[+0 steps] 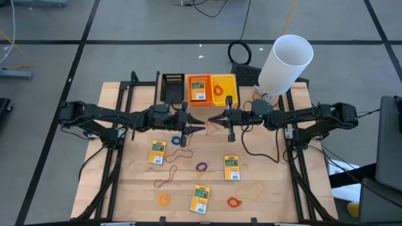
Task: Pick & Place Office Desk Supplies
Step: Put the red rubberband into the black bin on the shelf
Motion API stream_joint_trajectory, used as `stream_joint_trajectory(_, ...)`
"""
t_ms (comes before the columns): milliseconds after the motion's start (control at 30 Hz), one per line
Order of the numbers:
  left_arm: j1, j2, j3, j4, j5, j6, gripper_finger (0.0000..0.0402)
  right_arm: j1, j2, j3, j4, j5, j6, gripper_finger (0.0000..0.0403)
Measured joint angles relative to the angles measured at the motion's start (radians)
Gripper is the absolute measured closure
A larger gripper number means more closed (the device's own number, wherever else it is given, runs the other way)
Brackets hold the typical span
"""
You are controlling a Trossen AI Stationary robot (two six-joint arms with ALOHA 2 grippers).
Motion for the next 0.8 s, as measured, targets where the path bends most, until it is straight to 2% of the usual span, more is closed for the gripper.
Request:
stream_joint_trajectory(533,0.022,0.000,0.000,0.030,0.001,-0.025,0.0320,0.000,0.000,0.000,0.005,-0.003,0.000,0.0403)
stream_joint_trajectory(800,0.039,-0.001,0.000,0.006,0.145,-0.053,0.0320,0.000,0.000,0.000,-0.009,-0.004,-0.005,0.0403)
